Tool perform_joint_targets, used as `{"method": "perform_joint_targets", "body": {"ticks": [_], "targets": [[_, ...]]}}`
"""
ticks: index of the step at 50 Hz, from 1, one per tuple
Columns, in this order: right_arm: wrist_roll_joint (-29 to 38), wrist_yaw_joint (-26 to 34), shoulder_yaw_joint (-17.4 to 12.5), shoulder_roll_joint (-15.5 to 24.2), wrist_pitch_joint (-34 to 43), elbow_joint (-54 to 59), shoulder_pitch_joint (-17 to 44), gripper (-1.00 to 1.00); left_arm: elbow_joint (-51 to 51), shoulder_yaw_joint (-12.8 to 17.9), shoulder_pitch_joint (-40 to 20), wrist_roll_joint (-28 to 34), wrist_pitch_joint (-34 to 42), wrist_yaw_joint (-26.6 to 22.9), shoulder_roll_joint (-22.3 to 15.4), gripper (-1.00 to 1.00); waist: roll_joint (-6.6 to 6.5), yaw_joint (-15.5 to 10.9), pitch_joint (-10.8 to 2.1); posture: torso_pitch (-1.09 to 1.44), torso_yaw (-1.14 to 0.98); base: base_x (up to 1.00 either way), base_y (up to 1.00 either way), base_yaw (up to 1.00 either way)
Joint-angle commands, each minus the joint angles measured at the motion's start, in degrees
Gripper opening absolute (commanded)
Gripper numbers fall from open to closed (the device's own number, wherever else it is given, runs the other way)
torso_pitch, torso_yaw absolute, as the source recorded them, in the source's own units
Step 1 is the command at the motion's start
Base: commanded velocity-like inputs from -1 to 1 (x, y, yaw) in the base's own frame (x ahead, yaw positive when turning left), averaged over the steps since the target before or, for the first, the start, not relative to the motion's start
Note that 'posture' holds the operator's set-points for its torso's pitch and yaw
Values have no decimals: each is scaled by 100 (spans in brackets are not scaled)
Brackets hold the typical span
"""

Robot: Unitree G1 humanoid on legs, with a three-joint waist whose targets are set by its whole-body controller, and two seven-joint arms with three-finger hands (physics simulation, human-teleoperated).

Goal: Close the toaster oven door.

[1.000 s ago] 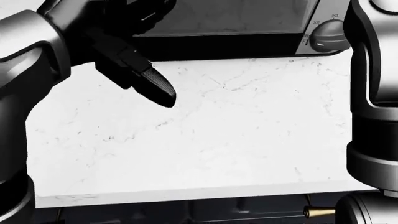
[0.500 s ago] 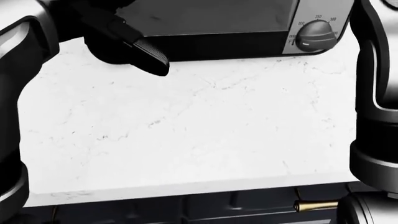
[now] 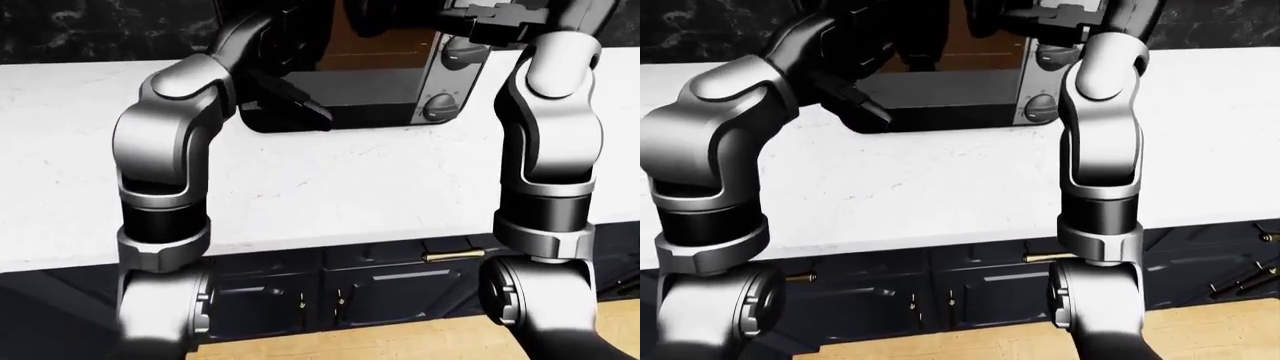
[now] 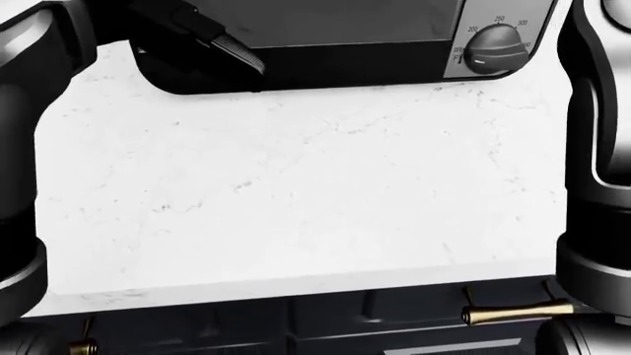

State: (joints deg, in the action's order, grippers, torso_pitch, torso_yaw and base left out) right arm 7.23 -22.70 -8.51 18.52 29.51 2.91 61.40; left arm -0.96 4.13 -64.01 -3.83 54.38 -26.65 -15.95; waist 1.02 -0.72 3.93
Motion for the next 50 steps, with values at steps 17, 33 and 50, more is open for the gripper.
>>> {"method": "perform_joint_targets", "body": {"ticks": [17,33,50], "targets": [[270,133,18,30,-293,-275,-76,100,184,149,-320,114,-520,371,-121,100,11,12,-206,0,0,0,0,0],[391,263,31,-44,-261,-380,-230,100,903,201,-682,172,-795,517,-228,100,14,10,-205,0,0,0,0,0],[446,280,23,-75,-249,-416,-249,100,1280,203,-772,286,-886,635,-253,100,-1,36,-197,0,0,0,0,0]]}}
